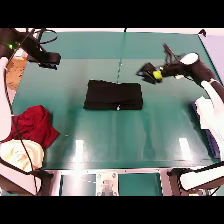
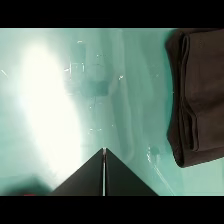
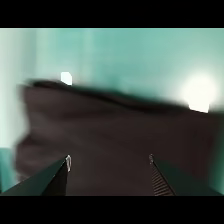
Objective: Fold the shirts.
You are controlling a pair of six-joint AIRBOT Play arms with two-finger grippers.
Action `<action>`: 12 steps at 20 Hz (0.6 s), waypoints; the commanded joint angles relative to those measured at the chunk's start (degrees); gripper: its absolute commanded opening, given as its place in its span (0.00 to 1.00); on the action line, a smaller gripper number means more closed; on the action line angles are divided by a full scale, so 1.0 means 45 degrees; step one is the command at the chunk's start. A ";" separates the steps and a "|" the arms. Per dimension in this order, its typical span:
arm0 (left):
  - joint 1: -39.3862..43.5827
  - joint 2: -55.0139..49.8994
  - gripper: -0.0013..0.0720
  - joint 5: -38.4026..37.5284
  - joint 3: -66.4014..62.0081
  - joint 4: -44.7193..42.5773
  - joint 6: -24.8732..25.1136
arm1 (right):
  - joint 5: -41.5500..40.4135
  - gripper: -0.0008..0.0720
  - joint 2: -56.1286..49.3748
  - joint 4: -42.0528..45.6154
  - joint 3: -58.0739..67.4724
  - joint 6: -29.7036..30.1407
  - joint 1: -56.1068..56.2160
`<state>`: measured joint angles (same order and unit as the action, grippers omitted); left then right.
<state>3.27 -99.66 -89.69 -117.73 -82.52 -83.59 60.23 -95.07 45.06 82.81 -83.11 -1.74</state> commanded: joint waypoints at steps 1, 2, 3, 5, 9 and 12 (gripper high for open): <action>-0.0010 0.0010 0.05 0.0049 0.0005 -0.0005 0.0010 | 0.0646 0.79 -0.0087 0.0423 -0.1991 -0.0092 -0.1428; -0.0010 0.0010 0.05 0.0078 0.0005 -0.0005 0.0010 | 0.0330 0.79 -0.0325 0.0277 -0.2477 -0.0053 -0.1302; -0.0010 0.0010 0.05 0.0092 0.0005 0.0010 0.0005 | 0.0078 0.79 -0.0631 0.0019 -0.2773 -0.0039 -0.1083; -0.0005 0.0010 0.05 0.0121 0.0005 0.0029 0.0005 | -0.0151 0.79 -0.1472 -0.1418 -0.2832 0.0651 -0.0423; -0.0010 0.0010 0.05 0.0083 0.0005 0.0049 0.0000 | -0.0719 0.75 -0.2404 -0.4269 -0.2108 0.1627 0.0942; -0.0005 0.0010 0.05 -0.0068 0.0005 0.0049 0.0000 | -0.0117 0.03 -0.2297 -0.4342 -0.0607 0.1569 0.1273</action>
<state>3.27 -99.66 -89.45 -117.71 -82.32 -83.57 57.87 -104.73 29.93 75.61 -77.12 1.98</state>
